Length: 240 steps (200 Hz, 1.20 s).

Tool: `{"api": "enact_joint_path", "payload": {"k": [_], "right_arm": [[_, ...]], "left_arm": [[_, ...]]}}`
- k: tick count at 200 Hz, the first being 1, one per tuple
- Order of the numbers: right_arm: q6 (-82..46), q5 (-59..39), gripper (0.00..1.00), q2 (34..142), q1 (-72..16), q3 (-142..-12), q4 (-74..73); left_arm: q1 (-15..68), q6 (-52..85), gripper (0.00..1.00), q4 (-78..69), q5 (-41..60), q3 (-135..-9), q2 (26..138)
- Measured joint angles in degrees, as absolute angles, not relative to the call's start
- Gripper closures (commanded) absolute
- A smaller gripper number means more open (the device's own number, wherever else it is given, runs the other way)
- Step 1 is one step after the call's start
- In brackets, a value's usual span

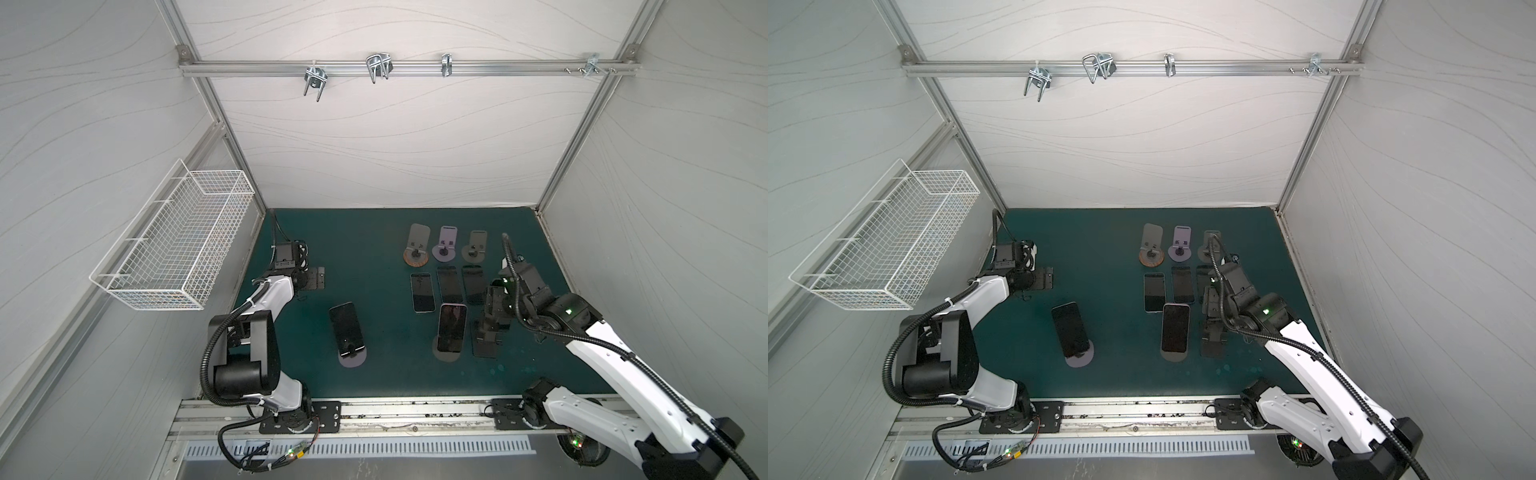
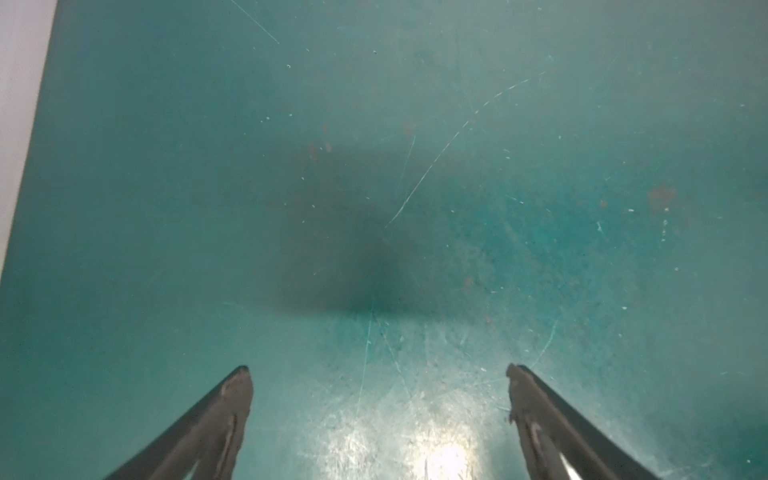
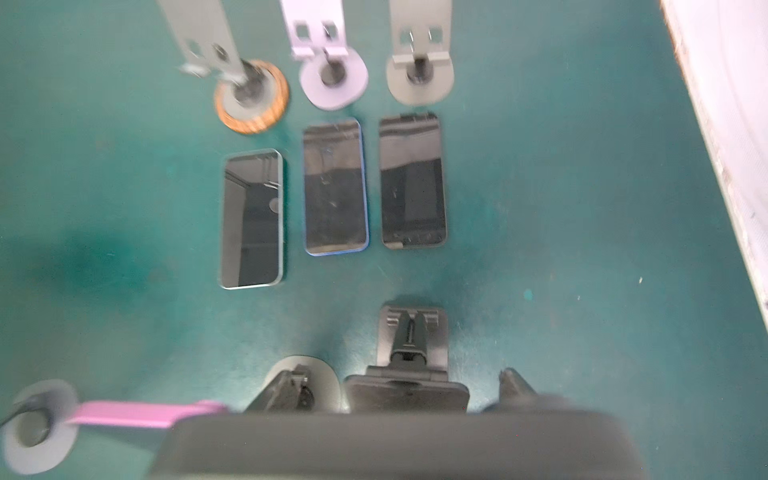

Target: Remove the phone from the phone stand

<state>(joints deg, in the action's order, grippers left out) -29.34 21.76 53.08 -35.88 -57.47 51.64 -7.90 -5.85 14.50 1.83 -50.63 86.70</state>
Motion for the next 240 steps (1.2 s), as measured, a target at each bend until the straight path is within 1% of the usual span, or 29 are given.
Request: {"api": "enact_joint_path", "payload": {"k": [40,93,163,192,240], "right_arm": [[-25.93,18.09,0.39,55.22,-35.88,-65.04,53.43],[-22.76,13.54,0.40,65.58,-37.21,-77.87,54.28],[-22.17,12.86,0.39,83.00,-48.10,-94.56,55.51],[-22.81,12.78,0.39,88.79,-50.46,-97.58,54.81],[-26.22,11.55,0.40,98.00,-51.70,-98.13,51.55]], "left_arm": [[-8.25,-5.78,0.03,14.55,3.20,-50.63,86.70],[-9.85,-6.31,0.03,14.63,2.31,-50.63,85.84],[-16.80,-7.05,0.04,14.70,3.88,-50.63,85.86],[-17.21,-7.05,0.04,14.68,5.10,-50.54,85.86],[-17.32,-7.07,0.04,14.70,6.39,-50.33,85.86]]}}
